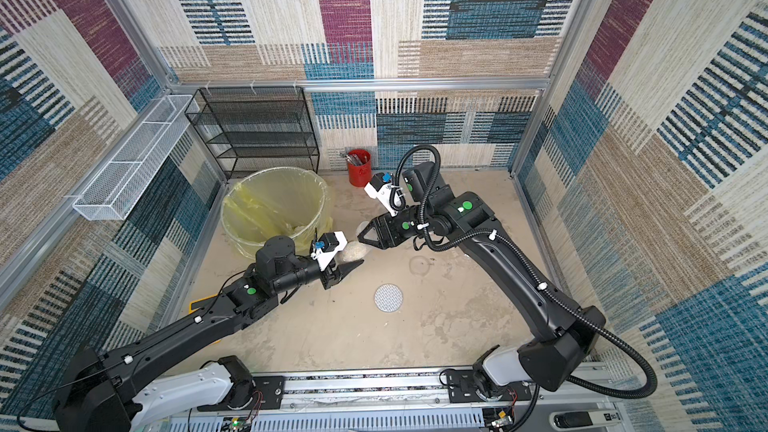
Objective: Empty moldy rice from jars
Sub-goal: Unscrew the lid from the jar.
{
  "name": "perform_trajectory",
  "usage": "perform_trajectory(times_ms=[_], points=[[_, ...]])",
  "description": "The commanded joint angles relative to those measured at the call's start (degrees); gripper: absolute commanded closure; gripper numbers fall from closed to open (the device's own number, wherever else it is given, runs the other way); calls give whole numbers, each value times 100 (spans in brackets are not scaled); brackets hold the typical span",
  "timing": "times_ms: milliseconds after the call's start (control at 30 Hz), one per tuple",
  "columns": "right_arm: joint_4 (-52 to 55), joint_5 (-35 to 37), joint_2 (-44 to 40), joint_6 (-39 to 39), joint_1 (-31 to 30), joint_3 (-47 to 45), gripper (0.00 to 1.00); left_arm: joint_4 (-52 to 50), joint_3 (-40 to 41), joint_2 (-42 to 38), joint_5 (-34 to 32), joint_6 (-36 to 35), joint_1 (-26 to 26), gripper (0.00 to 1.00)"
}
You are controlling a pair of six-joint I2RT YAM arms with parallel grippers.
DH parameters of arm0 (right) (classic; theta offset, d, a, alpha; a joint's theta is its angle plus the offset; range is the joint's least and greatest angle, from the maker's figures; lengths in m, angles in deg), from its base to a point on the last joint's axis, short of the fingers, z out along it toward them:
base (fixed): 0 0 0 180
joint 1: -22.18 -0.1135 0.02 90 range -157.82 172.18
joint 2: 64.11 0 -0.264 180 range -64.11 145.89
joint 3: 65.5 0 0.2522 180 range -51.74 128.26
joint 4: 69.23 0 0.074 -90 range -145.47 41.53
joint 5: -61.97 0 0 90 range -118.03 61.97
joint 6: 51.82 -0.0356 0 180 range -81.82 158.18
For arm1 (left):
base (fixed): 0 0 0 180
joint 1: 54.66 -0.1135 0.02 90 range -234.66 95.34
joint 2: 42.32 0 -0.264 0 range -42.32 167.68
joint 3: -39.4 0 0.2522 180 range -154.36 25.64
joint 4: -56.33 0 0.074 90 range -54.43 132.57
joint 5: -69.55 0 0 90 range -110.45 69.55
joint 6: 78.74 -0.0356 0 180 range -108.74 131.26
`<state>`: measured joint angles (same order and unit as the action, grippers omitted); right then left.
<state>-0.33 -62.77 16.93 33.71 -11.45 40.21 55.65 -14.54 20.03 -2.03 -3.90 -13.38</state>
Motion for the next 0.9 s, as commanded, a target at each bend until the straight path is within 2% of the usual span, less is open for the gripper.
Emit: perform_trajectory(times_ms=[0, 267, 467, 633, 867], points=[[-826, -563, -50, 678, 23, 58, 60, -279, 11, -21, 327, 28, 3, 100], [-147, -475, 62, 1792, 111, 350, 59, -433, 2, -30, 221, -45, -1, 100], [-98, -569, -60, 2501, 372, 145, 56, -633, 0, -30, 53, -175, -6, 100], [-261, -1050, -11, 2812, 762, 41, 55, -779, -12, -21, -22, -223, -21, 100], [-672, -1461, -282, 3347, 814, -231, 53, -833, 1, 93, 22, -208, -85, 100]])
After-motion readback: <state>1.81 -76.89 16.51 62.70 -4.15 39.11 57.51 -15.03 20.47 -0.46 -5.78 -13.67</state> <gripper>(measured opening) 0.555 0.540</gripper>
